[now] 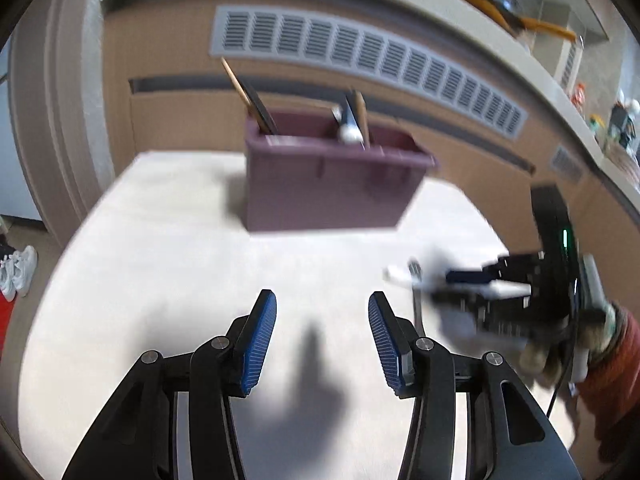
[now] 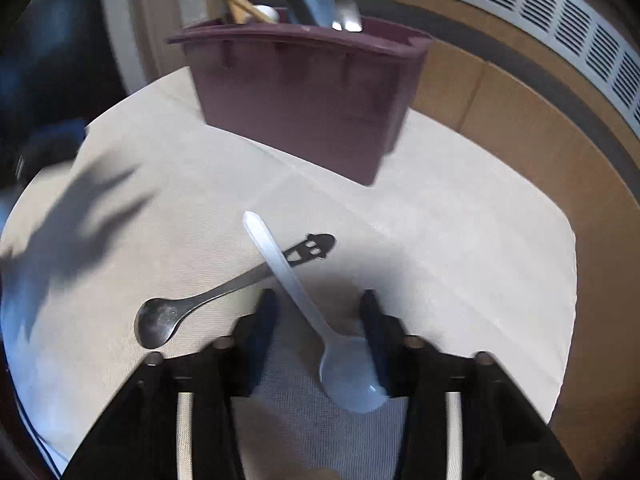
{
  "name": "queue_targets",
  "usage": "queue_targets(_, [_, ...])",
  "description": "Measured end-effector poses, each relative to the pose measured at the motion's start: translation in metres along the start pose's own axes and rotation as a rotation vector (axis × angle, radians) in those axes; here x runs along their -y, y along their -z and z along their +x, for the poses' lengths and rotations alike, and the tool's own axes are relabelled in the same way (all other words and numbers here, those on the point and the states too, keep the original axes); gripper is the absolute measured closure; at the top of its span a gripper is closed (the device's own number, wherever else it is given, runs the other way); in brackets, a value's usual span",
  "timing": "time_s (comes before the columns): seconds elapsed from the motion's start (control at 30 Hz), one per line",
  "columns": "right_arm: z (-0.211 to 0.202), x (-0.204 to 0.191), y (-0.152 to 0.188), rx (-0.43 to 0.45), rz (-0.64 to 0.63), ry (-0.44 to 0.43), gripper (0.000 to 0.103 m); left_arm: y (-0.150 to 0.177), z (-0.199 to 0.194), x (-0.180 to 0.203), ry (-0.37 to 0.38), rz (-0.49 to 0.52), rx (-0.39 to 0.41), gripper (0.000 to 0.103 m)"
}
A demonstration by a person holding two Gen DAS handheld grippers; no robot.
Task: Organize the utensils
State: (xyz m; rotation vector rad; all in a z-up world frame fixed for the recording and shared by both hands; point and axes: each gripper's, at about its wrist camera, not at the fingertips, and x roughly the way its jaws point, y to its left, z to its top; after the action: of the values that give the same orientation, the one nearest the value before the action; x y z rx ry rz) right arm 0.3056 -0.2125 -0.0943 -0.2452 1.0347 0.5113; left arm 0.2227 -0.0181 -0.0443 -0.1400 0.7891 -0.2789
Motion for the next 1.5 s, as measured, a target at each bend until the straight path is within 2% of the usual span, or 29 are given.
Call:
queue_targets(0.03, [-0.002, 0.005, 0.001, -0.010, 0.038, -0.008, 0.095, 0.004, 0.003, 0.003, 0.009, 0.004, -0.020, 0.054])
queue_targets(0.17, [-0.015, 0.019, 0.023, -0.030, 0.170, 0.002, 0.096, 0.013, 0.016, 0.018, 0.053, 0.038, -0.087, 0.054])
queue_targets(0.33, [-0.038, 0.025, 0.068, -0.015, 0.280, -0.019, 0.096, 0.021, 0.040, 0.048, 0.100, 0.108, -0.171, 0.054])
queue_targets(0.47, [-0.055, 0.006, 0.090, 0.019, 0.286, -0.009, 0.096, 0.023, 0.053, 0.065, 0.106, 0.133, -0.203, 0.054])
queue_targets(0.7, [-0.069, -0.005, 0.107, 0.053, 0.292, -0.024, 0.094, 0.019, 0.072, 0.083, 0.072, 0.195, -0.219, 0.054])
queue_targets(0.9, [-0.067, 0.001, 0.106, 0.068, 0.335, -0.045, 0.094, 0.007, 0.088, 0.088, 0.127, 0.188, -0.258, 0.055])
queue_targets(1.03, [-0.068, -0.001, 0.107, 0.077, 0.337, -0.034, 0.094, -0.006, 0.101, 0.091, 0.082, 0.206, -0.272, 0.082])
queue_targets(1.07, [-0.068, -0.003, 0.108, 0.078, 0.332, -0.027, 0.094, -0.009, 0.105, 0.091, 0.081, 0.211, -0.281, 0.085])
queue_targets(1.2, [-0.069, -0.006, 0.109, 0.084, 0.317, -0.010, 0.094, -0.010, 0.103, 0.091, 0.077, 0.259, -0.317, 0.092])
queue_targets(1.33, [-0.069, -0.006, 0.107, 0.080, 0.326, -0.010, 0.093, 0.009, 0.078, 0.080, 0.030, 0.305, -0.319, 0.093])
queue_targets(1.5, [-0.066, -0.012, 0.099, 0.062, 0.262, 0.021, 0.089, 0.035, 0.040, 0.054, 0.028, 0.276, -0.365, 0.093])
